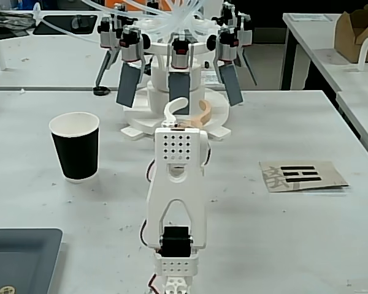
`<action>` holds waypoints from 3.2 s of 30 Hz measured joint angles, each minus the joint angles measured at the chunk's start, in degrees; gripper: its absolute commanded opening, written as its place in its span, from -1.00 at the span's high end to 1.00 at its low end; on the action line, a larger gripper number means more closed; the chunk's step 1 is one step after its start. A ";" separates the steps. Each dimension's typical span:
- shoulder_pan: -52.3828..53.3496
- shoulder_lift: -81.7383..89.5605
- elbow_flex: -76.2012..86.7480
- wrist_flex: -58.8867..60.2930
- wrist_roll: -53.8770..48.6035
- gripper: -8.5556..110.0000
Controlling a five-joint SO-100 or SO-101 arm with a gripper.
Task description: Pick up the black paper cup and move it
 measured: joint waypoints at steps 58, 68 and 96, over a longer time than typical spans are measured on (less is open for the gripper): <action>-5.98 28.92 40.61 -12.13 1.67 0.31; -8.44 36.39 50.36 -13.10 2.72 0.22; -18.72 28.13 44.30 -13.80 2.37 0.08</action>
